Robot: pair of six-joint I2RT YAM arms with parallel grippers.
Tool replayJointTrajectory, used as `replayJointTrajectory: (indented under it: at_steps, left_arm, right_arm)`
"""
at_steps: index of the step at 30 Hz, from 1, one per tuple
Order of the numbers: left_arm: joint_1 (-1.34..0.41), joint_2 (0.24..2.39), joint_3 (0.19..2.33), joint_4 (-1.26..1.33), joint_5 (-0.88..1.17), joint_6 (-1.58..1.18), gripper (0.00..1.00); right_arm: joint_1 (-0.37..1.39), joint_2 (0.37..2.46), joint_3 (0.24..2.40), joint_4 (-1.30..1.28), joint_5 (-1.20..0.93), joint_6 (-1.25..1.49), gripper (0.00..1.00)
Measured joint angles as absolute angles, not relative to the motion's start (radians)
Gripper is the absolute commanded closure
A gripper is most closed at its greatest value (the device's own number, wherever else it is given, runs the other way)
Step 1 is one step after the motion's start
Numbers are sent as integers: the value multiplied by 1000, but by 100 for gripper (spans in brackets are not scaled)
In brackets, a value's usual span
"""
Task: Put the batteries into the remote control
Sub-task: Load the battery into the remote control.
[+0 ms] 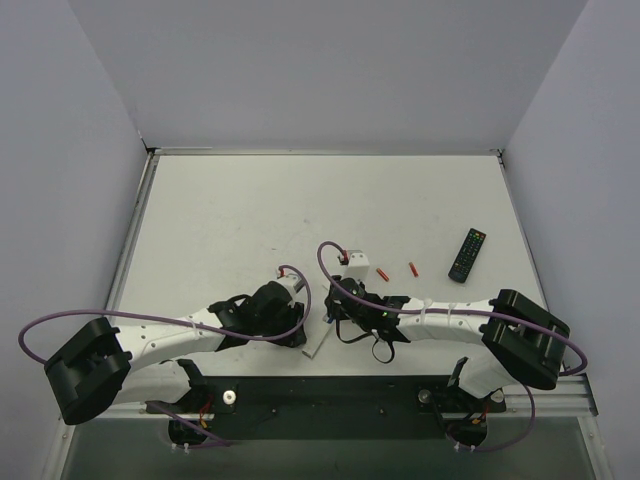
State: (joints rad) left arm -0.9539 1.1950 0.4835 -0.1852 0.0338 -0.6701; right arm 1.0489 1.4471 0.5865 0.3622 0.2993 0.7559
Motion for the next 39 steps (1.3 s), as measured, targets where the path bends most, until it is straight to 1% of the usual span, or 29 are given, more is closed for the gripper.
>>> replayJointTrajectory:
  at_steps: [7,17,21,28,39]
  left_arm:
    - [-954,1195,484,-193,33,-670,49]
    - [-954,1194,484,-196,30,-670,49]
    - [-954,1190,484,-200,30,-670,49]
    - [-954,1182,484,-200,30,-670,49]
    - [-954,1182,487,-201,30,-670,49]
  right_arm:
    - [1049,1447,586,363,304,759,82]
    - [1050,1447,583,324,317,759,91]
    - [1050,1447,591,306,317,759,92]
    - [1052,1442,605,271,312,756,99]
    - [1055,1442,657,157,285,755,100]
